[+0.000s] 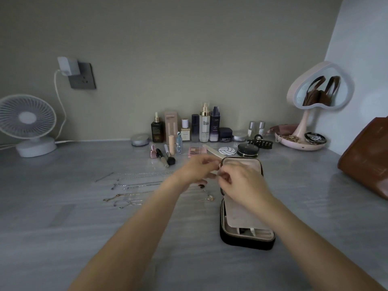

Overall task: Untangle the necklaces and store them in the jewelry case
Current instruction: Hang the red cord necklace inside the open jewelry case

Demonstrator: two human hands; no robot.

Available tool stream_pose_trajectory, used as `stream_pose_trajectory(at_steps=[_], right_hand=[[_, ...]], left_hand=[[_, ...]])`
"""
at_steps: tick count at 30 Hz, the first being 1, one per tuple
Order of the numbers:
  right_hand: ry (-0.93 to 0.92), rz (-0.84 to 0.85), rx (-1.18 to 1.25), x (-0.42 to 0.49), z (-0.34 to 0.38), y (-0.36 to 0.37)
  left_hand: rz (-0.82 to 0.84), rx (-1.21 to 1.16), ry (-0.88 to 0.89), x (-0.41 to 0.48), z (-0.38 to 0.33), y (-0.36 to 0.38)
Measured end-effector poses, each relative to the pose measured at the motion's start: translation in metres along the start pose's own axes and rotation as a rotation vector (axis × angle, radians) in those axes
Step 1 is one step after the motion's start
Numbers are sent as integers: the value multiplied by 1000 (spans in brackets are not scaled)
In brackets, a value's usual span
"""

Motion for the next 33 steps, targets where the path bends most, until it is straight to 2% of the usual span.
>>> stream_pose_trajectory(at_steps=[3, 5, 9, 14, 17, 22, 26, 33], right_hand=[[-117, 224, -86, -1, 16, 23], [-222, 333, -258, 0, 24, 33], [-347, 439, -522, 9, 37, 41], [-422, 531, -603, 15, 44, 51], [-397, 499, -525, 13, 39, 48], [-146, 374, -176, 24, 29, 17], [-11, 345, 15, 24, 18, 5], [50, 306, 102, 16, 7, 1]], left_hand=[[-16, 65, -15, -5, 1, -11], [-45, 105, -10, -9, 7, -18], [-100, 79, -25, -15, 24, -30], [-145, 9, 5, -23, 38, -35], [-150, 11, 23, -25, 45, -30], [16, -26, -9, -30, 52, -18], [31, -7, -34, -30, 53, -28], [61, 216, -95, -33, 51, -60]])
Point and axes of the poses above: each hand's wrist, its own x-axis towards the middle knuckle, its own y-axis out of the palm, z = x × y, the point moved 5 cm from there along x, towards the middle knuckle, and after that the axes turned 11 degrees about -y, right-handed, at the moved point
